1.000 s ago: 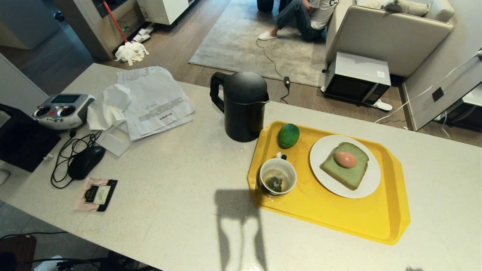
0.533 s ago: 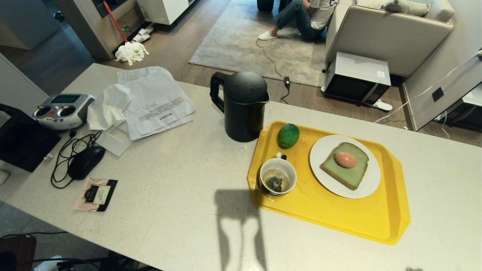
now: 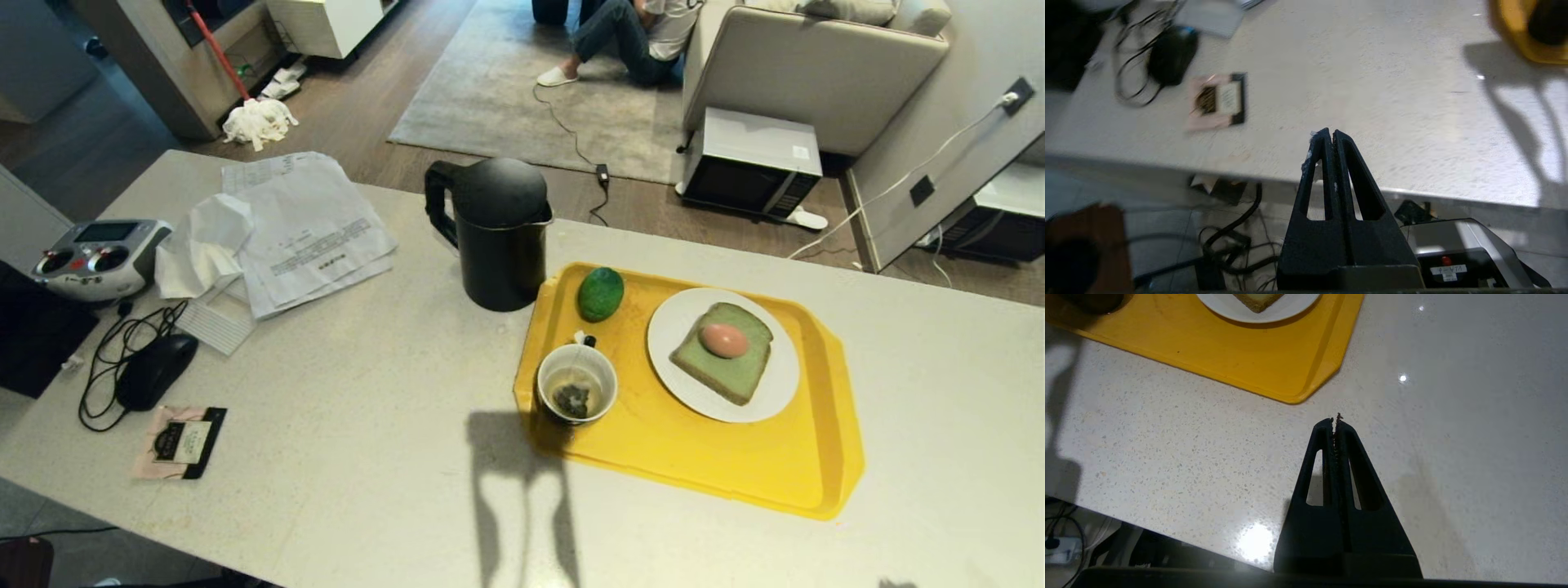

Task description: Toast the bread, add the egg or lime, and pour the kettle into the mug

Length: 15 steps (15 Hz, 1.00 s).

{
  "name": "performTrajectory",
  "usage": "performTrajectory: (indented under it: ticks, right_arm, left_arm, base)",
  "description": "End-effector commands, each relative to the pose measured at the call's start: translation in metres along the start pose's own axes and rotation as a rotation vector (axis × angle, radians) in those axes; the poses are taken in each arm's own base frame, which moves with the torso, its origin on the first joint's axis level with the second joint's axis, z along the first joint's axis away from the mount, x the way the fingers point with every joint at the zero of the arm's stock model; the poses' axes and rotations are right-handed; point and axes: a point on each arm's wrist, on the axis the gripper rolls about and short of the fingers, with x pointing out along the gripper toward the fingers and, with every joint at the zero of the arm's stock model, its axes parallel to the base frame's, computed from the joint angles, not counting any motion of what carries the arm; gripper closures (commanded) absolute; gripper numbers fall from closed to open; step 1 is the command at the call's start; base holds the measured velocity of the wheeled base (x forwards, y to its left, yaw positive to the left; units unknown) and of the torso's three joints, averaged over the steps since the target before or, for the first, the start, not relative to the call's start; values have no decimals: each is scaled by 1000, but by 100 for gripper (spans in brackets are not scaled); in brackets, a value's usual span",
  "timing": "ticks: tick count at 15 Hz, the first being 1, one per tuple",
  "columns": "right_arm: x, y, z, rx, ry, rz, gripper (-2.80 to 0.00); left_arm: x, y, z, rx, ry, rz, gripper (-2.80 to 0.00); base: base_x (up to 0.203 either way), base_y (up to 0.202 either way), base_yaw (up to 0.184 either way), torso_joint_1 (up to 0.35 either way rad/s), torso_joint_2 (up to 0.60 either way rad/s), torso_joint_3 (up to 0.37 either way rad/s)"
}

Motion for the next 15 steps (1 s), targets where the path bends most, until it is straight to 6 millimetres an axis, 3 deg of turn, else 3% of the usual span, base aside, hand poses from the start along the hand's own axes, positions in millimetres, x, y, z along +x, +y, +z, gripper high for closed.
performTrajectory:
  ticks: [1, 5, 15]
  right_arm:
    - [0, 0, 0, -2, 3, 1, 0]
    - [0, 0, 0, -1, 2, 1, 0]
    - [0, 0, -1, 1, 3, -3, 0]
  left_arm:
    - [0, 0, 0, 0, 0, 0, 0]
    - [0, 0, 0, 0, 0, 0, 0]
    - [0, 0, 0, 0, 1, -1, 0]
  base:
    - [4, 12, -125, 7, 2, -2]
    - [1, 5, -108, 4, -1, 0]
    - [0, 0, 0, 0, 0, 0]
